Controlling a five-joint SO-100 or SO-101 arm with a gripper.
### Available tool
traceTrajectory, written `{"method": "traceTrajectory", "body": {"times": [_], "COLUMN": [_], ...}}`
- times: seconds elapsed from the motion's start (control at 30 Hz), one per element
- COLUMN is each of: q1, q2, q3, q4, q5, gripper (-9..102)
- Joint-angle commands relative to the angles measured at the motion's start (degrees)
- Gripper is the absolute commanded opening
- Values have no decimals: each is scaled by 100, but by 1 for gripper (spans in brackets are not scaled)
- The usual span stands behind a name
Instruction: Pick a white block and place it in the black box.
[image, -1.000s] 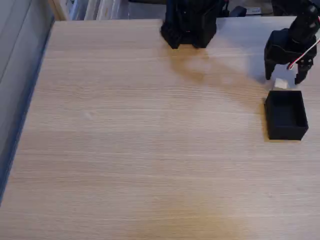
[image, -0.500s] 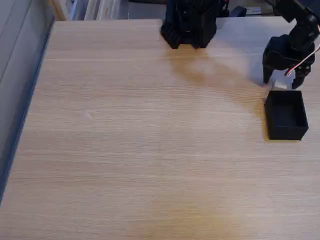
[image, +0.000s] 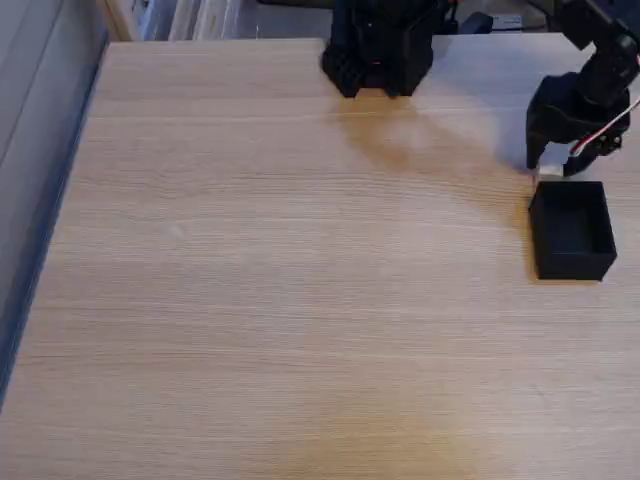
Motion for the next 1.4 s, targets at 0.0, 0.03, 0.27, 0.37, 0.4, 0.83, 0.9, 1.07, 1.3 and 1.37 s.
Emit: {"method": "traceTrajectory", "body": {"times": [0.0,0.03,0.27,0.37,0.4,0.83,0.9,1.07,1.3,1.37], "q1": [-70,-70,-70,-53,-35,422,475,562,703,773], "q2": [62,70,545,1055,1248,2461,2224,1354,-44,-316], "q3": [-229,-229,141,396,483,105,-334,-1626,-3331,-3586], "q4": [35,35,167,343,439,1336,1310,1301,1389,1415], "q5": [-237,-272,-589,-765,-835,-2048,-2188,-2452,-2733,-2812], "gripper": [4,2,0,0,0,1,1,2,2,2]}}
